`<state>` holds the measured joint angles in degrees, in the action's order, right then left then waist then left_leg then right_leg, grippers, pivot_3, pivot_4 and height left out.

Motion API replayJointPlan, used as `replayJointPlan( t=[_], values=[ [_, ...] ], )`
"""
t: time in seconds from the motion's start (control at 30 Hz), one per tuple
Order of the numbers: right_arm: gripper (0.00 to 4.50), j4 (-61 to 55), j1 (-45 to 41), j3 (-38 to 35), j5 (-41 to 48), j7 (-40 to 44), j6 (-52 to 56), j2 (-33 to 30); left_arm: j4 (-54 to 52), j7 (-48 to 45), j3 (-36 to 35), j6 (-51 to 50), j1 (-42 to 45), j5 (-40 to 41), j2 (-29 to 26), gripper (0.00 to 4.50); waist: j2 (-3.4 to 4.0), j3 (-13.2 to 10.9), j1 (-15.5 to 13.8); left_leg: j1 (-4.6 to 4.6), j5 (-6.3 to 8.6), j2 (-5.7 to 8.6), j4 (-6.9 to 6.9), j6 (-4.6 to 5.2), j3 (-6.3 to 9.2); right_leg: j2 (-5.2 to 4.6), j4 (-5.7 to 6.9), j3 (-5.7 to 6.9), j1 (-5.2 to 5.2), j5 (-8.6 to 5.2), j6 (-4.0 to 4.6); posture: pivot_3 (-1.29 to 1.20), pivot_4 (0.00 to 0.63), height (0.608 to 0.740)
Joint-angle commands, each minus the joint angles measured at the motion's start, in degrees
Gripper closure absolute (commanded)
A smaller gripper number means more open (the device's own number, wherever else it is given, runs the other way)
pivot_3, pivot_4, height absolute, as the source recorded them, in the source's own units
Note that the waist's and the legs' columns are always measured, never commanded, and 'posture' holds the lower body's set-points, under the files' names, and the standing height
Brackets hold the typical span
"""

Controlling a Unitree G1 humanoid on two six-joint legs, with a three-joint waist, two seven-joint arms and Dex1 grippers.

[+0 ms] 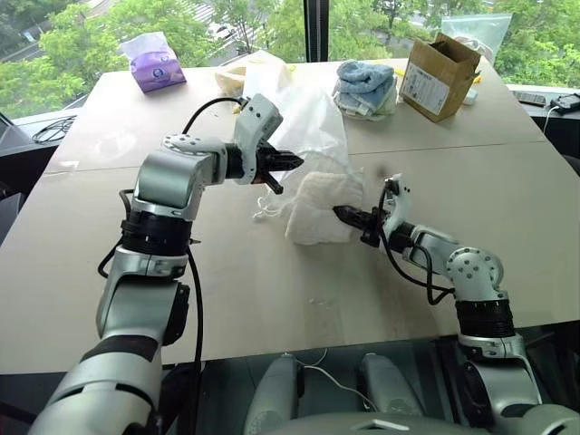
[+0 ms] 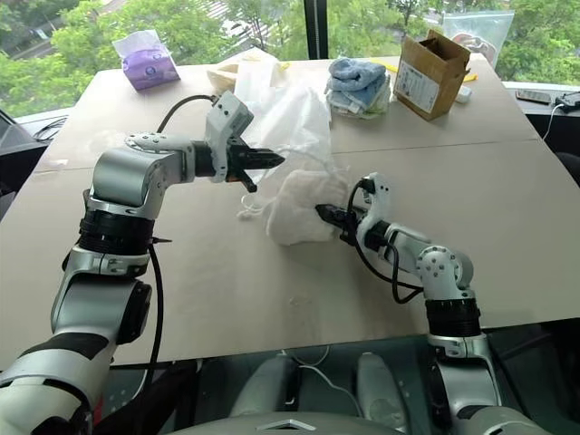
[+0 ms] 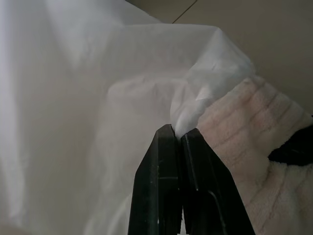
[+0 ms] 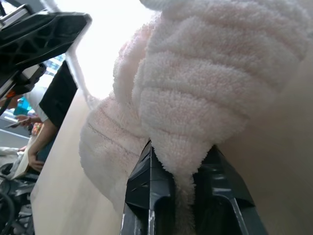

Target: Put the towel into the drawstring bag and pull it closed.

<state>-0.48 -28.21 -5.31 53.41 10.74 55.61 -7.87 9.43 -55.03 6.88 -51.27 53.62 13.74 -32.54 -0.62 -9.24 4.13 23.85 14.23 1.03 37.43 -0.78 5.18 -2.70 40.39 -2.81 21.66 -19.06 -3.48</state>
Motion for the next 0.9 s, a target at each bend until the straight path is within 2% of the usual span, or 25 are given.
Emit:
replayJointPlan(
  t=[0.03,0.17,0.3,0.5,0.77,0.9],
  values=[
    [4.49,-1.5,-2.68,-1.23,0.13,0.16,-1.58,1.65,-3.9,-1.78,0.23,-0.92,-0.59,1.55,-1.74,4.5,0.0,0.0,0.08,0.0,0.0,0.0,0.0,0.0,-0.02,0.0,0.04,-0.01,0.02,0.0,0.0,0.0,0.15,0.74],
    [4.49,-0.11,-4.82,-4.27,-1.84,-1.68,-9.07,6.46,-5.87,-2.8,1.45,-2.57,-2.01,2.44,-2.69,4.5,0.0,0.0,0.19,-0.03,0.0,-0.01,0.01,-0.01,-0.06,0.01,0.2,-0.07,0.08,0.0,0.0,0.0,0.15,0.74],
    [4.49,0.14,-6.32,-9.91,1.89,-2.85,-15.89,13.4,-6.26,-1.91,1.85,-2.58,-2.84,2.56,-2.76,4.5,0.0,0.0,0.03,-0.04,-0.03,-0.02,0.02,-0.06,-0.03,0.01,0.27,-0.06,0.08,0.0,0.0,0.0,0.15,0.74],
    [4.49,0.39,-5.03,-10.12,1.15,-3.43,-19.94,18.16,-7.13,-1.39,1.16,-4.09,-2.93,4.48,-1.9,4.5,0.02,-0.01,0.06,-0.04,-0.04,-0.01,0.03,-0.07,-0.03,0.0,0.31,-0.06,0.1,0.0,0.0,0.0,0.15,0.74],
    [4.49,-0.11,-3.34,-6.43,1.94,-0.76,-19.31,18.63,-10.12,-2.63,-3.3,-11.32,-1.77,13.8,-0.65,4.5,0.03,-0.01,0.96,-0.05,-0.05,-0.01,0.03,-0.08,-0.04,0.0,0.32,-0.07,0.11,0.0,0.0,0.0,0.15,0.74],
    [4.49,-3.9,-0.6,1.79,-1.58,5.4,-15.11,13.84,-8.26,-0.2,-5.45,-12.7,-0.31,15.65,0.86,4.5,0.03,-0.01,1.37,-0.06,-0.05,-0.02,0.03,-0.08,-0.03,0.01,0.34,-0.06,0.11,0.0,0.0,0.0,0.15,0.74]
  ],
)
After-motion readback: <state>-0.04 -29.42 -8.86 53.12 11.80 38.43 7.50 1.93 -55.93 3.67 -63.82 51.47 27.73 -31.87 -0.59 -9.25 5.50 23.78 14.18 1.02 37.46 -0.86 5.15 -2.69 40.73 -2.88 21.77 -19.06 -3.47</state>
